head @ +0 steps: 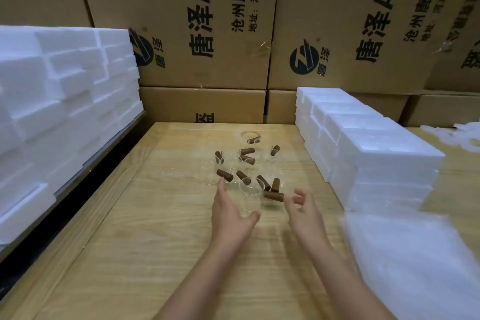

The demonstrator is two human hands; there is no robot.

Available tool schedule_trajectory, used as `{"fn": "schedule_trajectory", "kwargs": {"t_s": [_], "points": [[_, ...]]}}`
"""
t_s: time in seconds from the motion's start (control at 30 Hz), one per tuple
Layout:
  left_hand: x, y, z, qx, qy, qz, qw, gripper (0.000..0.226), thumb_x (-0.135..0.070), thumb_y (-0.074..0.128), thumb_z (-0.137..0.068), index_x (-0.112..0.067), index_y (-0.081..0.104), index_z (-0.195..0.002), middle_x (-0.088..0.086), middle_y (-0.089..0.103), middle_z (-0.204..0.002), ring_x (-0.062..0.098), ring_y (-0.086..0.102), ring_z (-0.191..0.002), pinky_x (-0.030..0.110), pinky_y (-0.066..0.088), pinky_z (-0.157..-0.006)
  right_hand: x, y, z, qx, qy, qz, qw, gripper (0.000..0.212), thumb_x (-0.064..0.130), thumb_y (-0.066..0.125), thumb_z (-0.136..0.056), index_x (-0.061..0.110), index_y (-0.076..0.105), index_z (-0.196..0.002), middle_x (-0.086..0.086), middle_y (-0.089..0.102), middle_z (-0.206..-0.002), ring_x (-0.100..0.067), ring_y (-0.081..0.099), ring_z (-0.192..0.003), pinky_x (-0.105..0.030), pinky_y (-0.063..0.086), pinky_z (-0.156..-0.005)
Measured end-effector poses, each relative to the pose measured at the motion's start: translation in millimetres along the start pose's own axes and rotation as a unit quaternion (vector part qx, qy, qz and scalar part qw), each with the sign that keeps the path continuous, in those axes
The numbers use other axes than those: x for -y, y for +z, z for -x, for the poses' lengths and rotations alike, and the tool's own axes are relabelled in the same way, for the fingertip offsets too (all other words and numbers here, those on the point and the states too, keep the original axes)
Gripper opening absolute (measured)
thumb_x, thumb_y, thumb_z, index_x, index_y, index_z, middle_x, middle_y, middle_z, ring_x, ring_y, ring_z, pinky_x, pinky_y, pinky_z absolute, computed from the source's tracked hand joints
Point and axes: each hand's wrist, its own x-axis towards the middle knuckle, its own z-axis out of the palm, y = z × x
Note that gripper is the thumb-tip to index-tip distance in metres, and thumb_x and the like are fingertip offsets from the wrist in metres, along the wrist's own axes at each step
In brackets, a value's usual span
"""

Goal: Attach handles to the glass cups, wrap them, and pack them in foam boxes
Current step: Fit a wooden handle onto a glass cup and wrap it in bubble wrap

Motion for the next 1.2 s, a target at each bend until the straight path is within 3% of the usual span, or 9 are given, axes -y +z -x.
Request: {"fn": "schedule_trajectory", "kwargs": {"t_s": [0.07, 0.2, 0.3, 0.37, 0.43, 0.63, 0.8, 0.97, 1.2], "points": [[1, 13, -5, 0.005, -0.014, -0.054, 0.998, 0.109, -0.040, 0.079, -0.073, -0.022, 0.005, -0.151, 0.000, 0.033, -0.154, 0.016, 0.031, -0.141, 0.035, 0.021, -0.115, -6, 14, -7, 0.018, 0.051, 0.013, 0.998, 0.036, 0.032, 0.051, -0.096, 0.015, 0.046, -0.128, 0.000, 0.057, -0.113, -0.016, 0.056, -0.098, -0.029, 0.042, -0.085], [8, 27, -6, -0.024, -0.009, -0.091, 0.996, 0.093, -0.047, 0.073, -0.075, -0.025, 0.020, -0.148, -0.009, 0.049, -0.137, 0.007, 0.044, -0.129, 0.030, 0.015, -0.107, -21, 29, -16, -0.027, 0.053, -0.009, 0.998, 0.015, 0.026, 0.053, -0.096, 0.017, 0.053, -0.107, -0.003, 0.067, -0.101, -0.018, 0.062, -0.092, -0.025, 0.039, -0.068], [9, 25, -6, -0.044, 0.015, -0.089, 0.995, 0.079, -0.043, 0.076, -0.075, -0.027, 0.037, -0.143, -0.009, 0.051, -0.122, 0.009, 0.049, -0.118, 0.028, 0.027, -0.107, -25, 31, -11, -0.057, 0.013, -0.057, 0.997, 0.007, 0.022, 0.055, -0.095, 0.017, 0.055, -0.100, 0.000, 0.069, -0.093, -0.015, 0.065, -0.087, -0.021, 0.042, -0.066], [7, 23, -1, -0.052, 0.037, -0.019, 0.998, 0.069, -0.034, 0.081, -0.070, -0.032, 0.046, -0.129, -0.013, 0.046, -0.115, 0.005, 0.051, -0.110, 0.012, 0.034, -0.096, -25, 31, -3, -0.071, -0.004, -0.116, 0.991, 0.003, 0.017, 0.055, -0.095, 0.020, 0.056, -0.095, 0.001, 0.070, -0.088, -0.012, 0.064, -0.081, -0.020, 0.043, -0.068], [4, 23, 7, -0.063, 0.079, 0.040, 0.994, 0.067, -0.023, 0.085, -0.064, -0.038, 0.041, -0.113, -0.019, 0.041, -0.110, -0.007, 0.046, -0.103, -0.001, 0.032, -0.083, -24, 29, 5, -0.094, -0.024, -0.180, 0.979, 0.009, 0.013, 0.053, -0.095, 0.021, 0.056, -0.094, -0.004, 0.070, -0.088, -0.014, 0.060, -0.077, -0.028, 0.045, -0.073], [1, 25, 14, 0.006, 0.113, 0.100, 0.988, 0.068, -0.018, 0.087, -0.064, -0.038, 0.033, -0.100, -0.031, 0.051, -0.120, -0.005, 0.061, -0.088, 0.007, 0.045, -0.071, -27, 23, 20, -0.132, -0.102, -0.209, 0.964, 0.025, 0.008, 0.051, -0.096, 0.032, 0.055, -0.098, 0.002, 0.070, -0.094, -0.010, 0.064, -0.088, -0.027, 0.050, -0.078], [0, 25, 15, 0.005, 0.123, 0.118, 0.985, 0.068, -0.014, 0.087, -0.063, -0.035, 0.034, -0.101, -0.029, 0.055, -0.121, -0.009, 0.060, -0.097, 0.006, 0.044, -0.077, -20, 23, 23, -0.138, -0.103, -0.211, 0.962, 0.008, 0.034, 0.056, -0.090, 0.035, 0.053, -0.097, 0.003, 0.066, -0.095, -0.005, 0.060, -0.086, -0.020, 0.046, -0.073], [-2, 25, 17, 0.012, 0.160, 0.123, 0.979, 0.072, -0.005, 0.086, -0.061, -0.033, 0.035, -0.103, -0.018, 0.057, -0.127, -0.010, 0.055, -0.109, 0.013, 0.048, -0.086, -2, 30, 26, -0.142, -0.086, -0.227, 0.960, 0.047, 0.055, 0.060, -0.068, 0.023, 0.044, -0.099, 0.008, 0.056, -0.084, 0.011, 0.054, -0.067, -0.005, 0.041, -0.061], [-11, 24, 24, 0.006, 0.185, 0.099, 0.978, 0.066, -0.036, 0.075, -0.057, -0.054, 0.031, -0.102, -0.027, 0.058, -0.121, -0.007, 0.057, -0.109, 0.012, 0.047, -0.084, 4, 29, 23, -0.131, -0.014, -0.166, 0.977, 0.077, 0.062, 0.071, -0.052, 0.018, 0.034, -0.104, -0.003, 0.050, -0.097, -0.013, 0.055, -0.082, -0.021, 0.041, -0.063]]}}
